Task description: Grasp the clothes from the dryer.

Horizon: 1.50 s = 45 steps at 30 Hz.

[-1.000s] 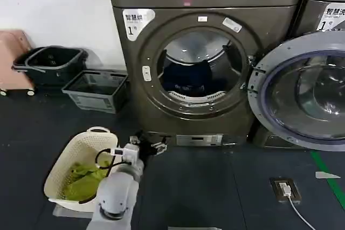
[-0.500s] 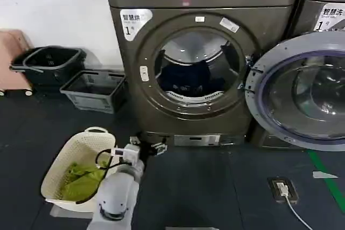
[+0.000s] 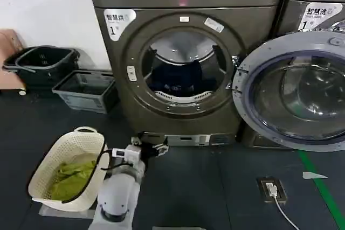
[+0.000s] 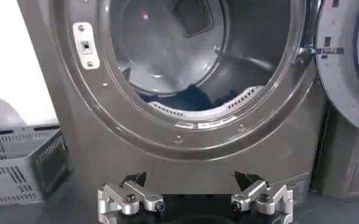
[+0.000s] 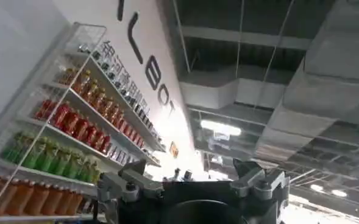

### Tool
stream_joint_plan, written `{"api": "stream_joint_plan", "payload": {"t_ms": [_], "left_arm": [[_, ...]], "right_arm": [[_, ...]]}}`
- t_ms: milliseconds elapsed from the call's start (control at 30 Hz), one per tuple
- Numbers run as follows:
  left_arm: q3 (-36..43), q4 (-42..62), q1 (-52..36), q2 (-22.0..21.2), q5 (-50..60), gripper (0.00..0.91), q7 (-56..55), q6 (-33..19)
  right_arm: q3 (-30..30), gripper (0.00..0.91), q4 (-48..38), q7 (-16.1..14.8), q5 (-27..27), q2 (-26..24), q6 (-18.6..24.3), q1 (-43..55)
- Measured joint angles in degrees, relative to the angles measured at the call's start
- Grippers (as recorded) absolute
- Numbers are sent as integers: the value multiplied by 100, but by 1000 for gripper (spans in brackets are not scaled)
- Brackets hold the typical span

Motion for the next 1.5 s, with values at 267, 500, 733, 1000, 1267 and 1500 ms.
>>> {"api": "stream_joint_plan", "payload": {"t_ms": [267, 500, 733, 1000, 1267, 1500], "left_arm": [[-1, -19, 17, -5, 2, 907, 13, 0], [-6, -26, 15, -6, 12, 907, 17, 0], [-9, -11, 8, -5, 3, 907, 22, 0], [-16, -2, 2, -20, -7, 907, 22, 0], [-13, 3, 24, -46, -6, 907, 21, 0], [1, 3, 34, -49, -7, 907, 20, 0]], "right_arm": [[-17, 907, -17, -7, 3, 1, 3, 14], [-16, 907, -42, -6, 4, -14, 5, 30], [-24, 907, -44, -11, 3, -13, 5, 39], [-22, 907, -58, -33, 3, -6, 6, 42], [-27, 907, -57, -45, 3, 20, 12, 47], [-21, 907, -87, -37, -2, 32, 47, 57]]}}
